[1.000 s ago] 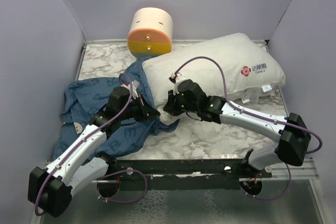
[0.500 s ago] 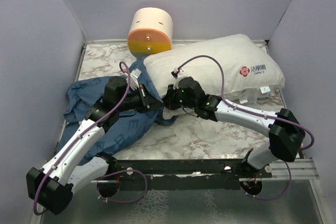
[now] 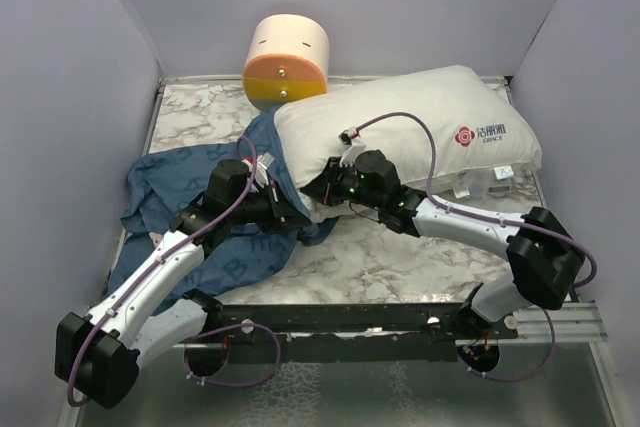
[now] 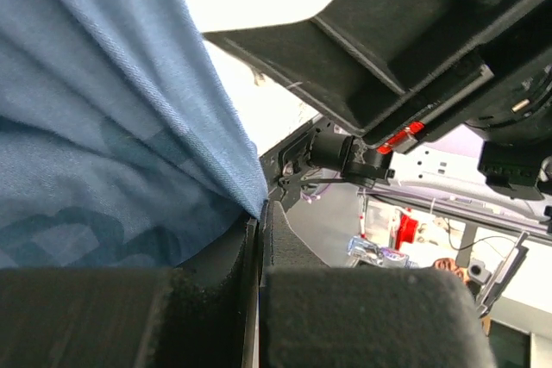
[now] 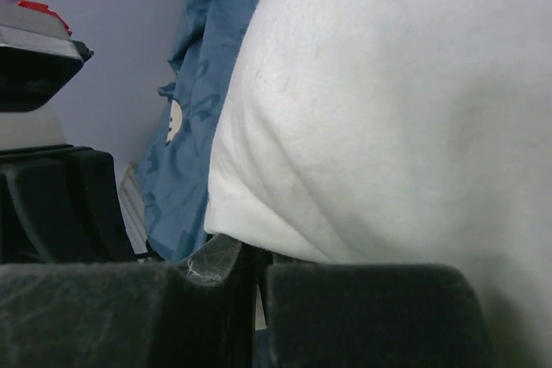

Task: Put the pillow into the pillowcase
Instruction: Stuff the pillow into the pillowcase.

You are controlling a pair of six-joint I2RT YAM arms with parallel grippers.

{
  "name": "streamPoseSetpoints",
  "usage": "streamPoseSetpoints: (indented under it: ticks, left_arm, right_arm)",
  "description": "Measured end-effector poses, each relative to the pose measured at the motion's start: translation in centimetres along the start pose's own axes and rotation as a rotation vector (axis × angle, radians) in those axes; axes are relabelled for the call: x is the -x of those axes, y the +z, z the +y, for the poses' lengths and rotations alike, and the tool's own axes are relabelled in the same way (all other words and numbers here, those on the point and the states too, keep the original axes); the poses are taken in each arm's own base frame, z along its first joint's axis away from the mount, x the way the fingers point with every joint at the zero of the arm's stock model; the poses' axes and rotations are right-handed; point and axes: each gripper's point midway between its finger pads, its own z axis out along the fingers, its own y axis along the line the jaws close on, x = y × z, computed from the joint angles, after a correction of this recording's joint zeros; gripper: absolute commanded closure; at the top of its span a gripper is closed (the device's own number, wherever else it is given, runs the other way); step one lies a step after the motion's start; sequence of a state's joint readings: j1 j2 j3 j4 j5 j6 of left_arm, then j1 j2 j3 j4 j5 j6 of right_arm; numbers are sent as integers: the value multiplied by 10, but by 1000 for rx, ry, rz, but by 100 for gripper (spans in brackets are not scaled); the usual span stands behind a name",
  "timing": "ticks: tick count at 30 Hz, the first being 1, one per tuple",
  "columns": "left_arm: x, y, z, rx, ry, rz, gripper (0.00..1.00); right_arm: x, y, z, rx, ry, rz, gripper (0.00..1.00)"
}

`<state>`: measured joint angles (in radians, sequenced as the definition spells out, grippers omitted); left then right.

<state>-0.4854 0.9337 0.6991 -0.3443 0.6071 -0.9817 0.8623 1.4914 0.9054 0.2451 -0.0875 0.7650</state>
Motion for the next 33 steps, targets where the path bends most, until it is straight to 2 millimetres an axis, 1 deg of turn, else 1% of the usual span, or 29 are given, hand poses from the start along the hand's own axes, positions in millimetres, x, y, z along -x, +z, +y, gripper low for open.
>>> streamPoseSetpoints:
  ticks: [4, 8, 10, 12, 13, 15, 16, 17, 18, 20, 22, 24, 25, 27, 28, 30, 33]
  left_arm:
    - [1, 1, -2, 0, 10, 11, 100]
    - [8, 7, -7, -21, -6, 7, 100]
    - [15, 8, -17, -34, -5, -5, 100]
    - [25, 6, -31, -54, 16, -28, 100]
    - [30, 4, -37, -61, 27, -45, 98]
    - [36, 2, -43, -67, 38, -68, 91]
    - [36, 2, -43, -66, 37, -71, 86]
    - [36, 2, -43, -66, 37, -71, 76]
    - [36, 3, -38, -56, 29, -70, 67]
    - [33, 7, -30, -43, 15, -63, 52]
    - [29, 11, -14, -4, -3, -46, 41]
    - [28, 12, -1, 45, -10, -43, 32]
    - [28, 10, 3, 64, -13, -47, 31]
    - [34, 4, 8, 109, 0, -70, 29]
    - [39, 0, 8, 123, 11, -89, 29]
    - [52, -12, -1, 126, 51, -139, 29]
    - [70, -30, -14, 141, 121, -192, 29]
  right_arm:
    - [-3, 9, 1, 21, 36, 1, 99]
    - [-14, 20, 1, 57, 70, 34, 99]
    - [-22, 23, 2, 90, 89, 51, 99]
    - [-34, 17, 0, 118, 94, 69, 99]
    - [-38, 13, -1, 130, 93, 77, 98]
    - [-45, 3, 1, 166, 85, 87, 97]
    - [-47, -2, 3, 183, 81, 89, 96]
    - [-50, -7, 5, 209, 73, 96, 95]
    - [-53, -11, 7, 231, 68, 105, 90]
    - [-65, -18, 9, 276, 52, 141, 74]
    - [-76, -24, 10, 310, 26, 183, 59]
    - [-80, -28, 10, 312, -9, 205, 47]
    - [-79, -33, 9, 303, -40, 213, 43]
    - [-70, -42, 15, 306, -99, 205, 37]
    - [-60, -47, 22, 307, -138, 187, 34]
    - [-34, -56, 38, 317, -218, 132, 32]
    - [-5, -70, 56, 324, -307, 60, 27]
